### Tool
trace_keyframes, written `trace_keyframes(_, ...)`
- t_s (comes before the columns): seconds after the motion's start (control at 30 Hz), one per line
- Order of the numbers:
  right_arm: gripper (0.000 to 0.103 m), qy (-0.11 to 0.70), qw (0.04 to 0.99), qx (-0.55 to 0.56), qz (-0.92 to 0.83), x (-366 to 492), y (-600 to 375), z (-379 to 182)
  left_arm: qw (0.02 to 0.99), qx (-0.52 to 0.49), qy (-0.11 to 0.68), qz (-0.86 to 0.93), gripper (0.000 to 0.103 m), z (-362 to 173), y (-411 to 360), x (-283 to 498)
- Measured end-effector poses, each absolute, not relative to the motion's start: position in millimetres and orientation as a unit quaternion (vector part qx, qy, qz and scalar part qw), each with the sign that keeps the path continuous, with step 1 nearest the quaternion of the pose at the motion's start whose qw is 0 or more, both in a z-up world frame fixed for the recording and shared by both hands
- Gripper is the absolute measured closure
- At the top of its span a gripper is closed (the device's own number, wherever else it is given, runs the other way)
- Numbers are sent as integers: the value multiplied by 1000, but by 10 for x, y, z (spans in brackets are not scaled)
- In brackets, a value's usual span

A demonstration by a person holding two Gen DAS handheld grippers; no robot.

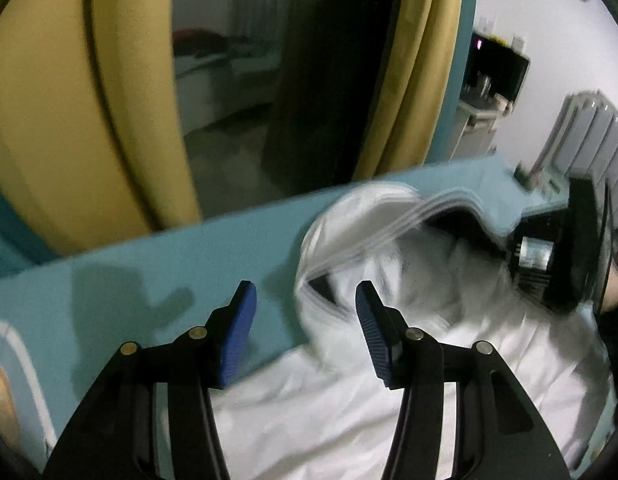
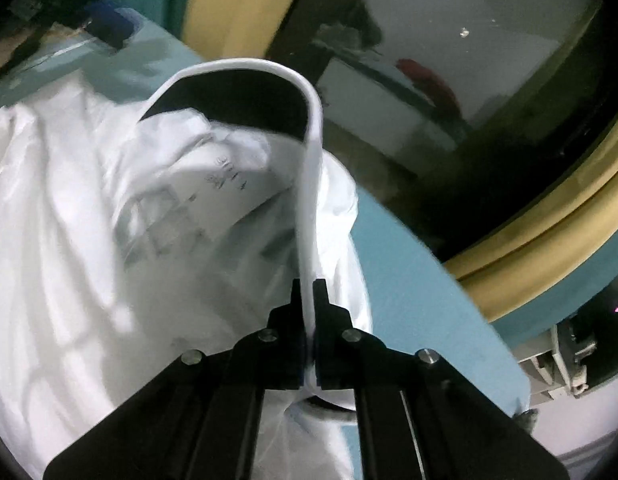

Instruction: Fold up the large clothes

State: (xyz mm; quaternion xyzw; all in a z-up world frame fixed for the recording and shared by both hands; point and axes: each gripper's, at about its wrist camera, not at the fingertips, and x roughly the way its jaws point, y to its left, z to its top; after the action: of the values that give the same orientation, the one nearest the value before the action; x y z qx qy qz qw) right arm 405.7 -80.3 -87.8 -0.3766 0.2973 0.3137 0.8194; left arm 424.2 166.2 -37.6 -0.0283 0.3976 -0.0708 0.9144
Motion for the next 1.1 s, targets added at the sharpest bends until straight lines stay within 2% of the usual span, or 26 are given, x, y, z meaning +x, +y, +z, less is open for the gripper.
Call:
trace_keyframes(0.13,89,323,814,-340,343,4103,-896,-905,919,-66,373,-112,48,-308,1572,4547)
trace_keyframes(0.27,82,354,811,-291,363,4190,-995,-877,886,-70,443,-117,48,-695,1443,4877)
trace_keyframes(0.4,60,399,799,-238,383,4310,-1186,-772,869,-38,480,-110,48,-1068,1401,4909)
trace_keyframes(0.57,37,401,807,-163,401,4422,-1562,-516,873,-20,475,-107,40,-1145,1445,4817)
trace_keyframes(0.63,24,410,815,-116,392,4583,-1653,-462,867,-12,484,-114,39,-1181,1452,4791)
trace_keyframes(0.7,22,433,817,-79,373,4785,-1676,-517,865,-9,486,-122,38,-1198,1472,4782)
trace_keyframes(0.87,22,502,773,-59,383,5063,-1468,-932,858,-5,494,-142,36,-1153,1602,4793)
trace_keyframes(0.9,20,485,782,-72,384,4962,-1435,-940,856,-3,495,-146,35,-1156,1617,4788)
trace_keyframes(0.97,24,482,776,-93,396,4909,-1297,-959,854,2,497,-156,35,-1162,1656,4779)
trace_keyframes(1.0,44,481,776,-104,396,4856,-1282,-967,853,2,497,-158,35,-1163,1661,4776)
trace_keyframes(1.03,71,478,777,-116,393,4832,-1239,-962,853,0,496,-159,35,-1165,1658,4770)
trace_keyframes(1.1,84,474,776,-125,397,4797,-1195,-972,853,-1,497,-159,34,-1163,1658,4762)
